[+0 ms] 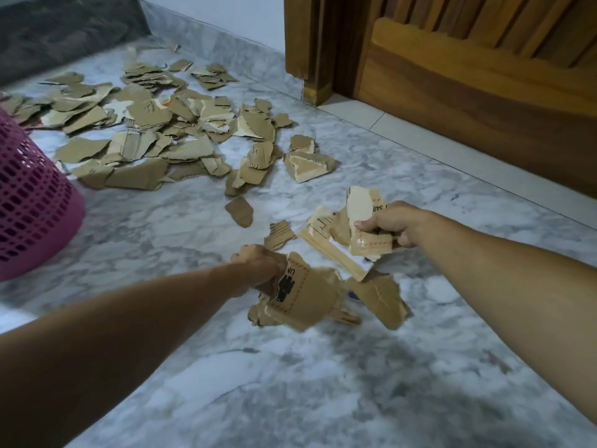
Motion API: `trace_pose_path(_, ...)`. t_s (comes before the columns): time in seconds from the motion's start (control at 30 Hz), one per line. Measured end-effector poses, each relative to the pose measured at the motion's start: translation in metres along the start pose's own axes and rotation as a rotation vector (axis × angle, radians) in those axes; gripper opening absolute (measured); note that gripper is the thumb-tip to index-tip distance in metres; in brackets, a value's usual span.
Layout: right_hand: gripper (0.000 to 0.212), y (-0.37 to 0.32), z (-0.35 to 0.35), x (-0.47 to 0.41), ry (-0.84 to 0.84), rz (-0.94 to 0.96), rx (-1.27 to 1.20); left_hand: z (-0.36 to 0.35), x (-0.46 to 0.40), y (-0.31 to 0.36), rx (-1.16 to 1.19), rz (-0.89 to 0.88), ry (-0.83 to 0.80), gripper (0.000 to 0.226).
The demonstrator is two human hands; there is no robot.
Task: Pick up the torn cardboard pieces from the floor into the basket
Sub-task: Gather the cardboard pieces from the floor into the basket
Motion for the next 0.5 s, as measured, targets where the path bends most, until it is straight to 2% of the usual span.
trace_pose_path(0.1, 0.026, 0.011, -0.003, -0.008, 0.093, 0.001, 0.078, -0.008, 0.002, 0.003, -0.141, 0.010, 0.038, 0.050)
trace_pose_path(0.23, 0.027, 0.022, -0.011, -0.023, 0.249, 0.076, 0.226, -0.016, 0.004, 0.007, -0.381, -0.055, 0.084, 0.089)
trace_pose_path(0.33, 0.042, 0.024, -0.017, -0.030, 0.294, 0.110, 0.314, -0.028, 0.009, 0.005, -0.426, -0.085, 0.047, 0.106)
trace_pose_path(0.4, 0.045, 0.023, -0.019, -0.031, 0.315, 0.124, 0.366, -0.037, 0.011, 0.003, -0.446, -0.100, 0.031, 0.109)
trace_pose_path(0.5, 0.054, 0.019, -0.018, -0.032, 0.407, 0.148, 0.486, -0.040, 0.011, 0.002, -0.340, -0.077, 0.041, 0.109)
Point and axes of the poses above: each hand's wrist, its own x-axis away from the middle knuckle, its own z-axis out of the back of the hand, y = z × x, the point moved 1 cm from there along -x, towards the middle knuckle, and after that the axes turned 13 degrees about -z, right-handed, at the moved point
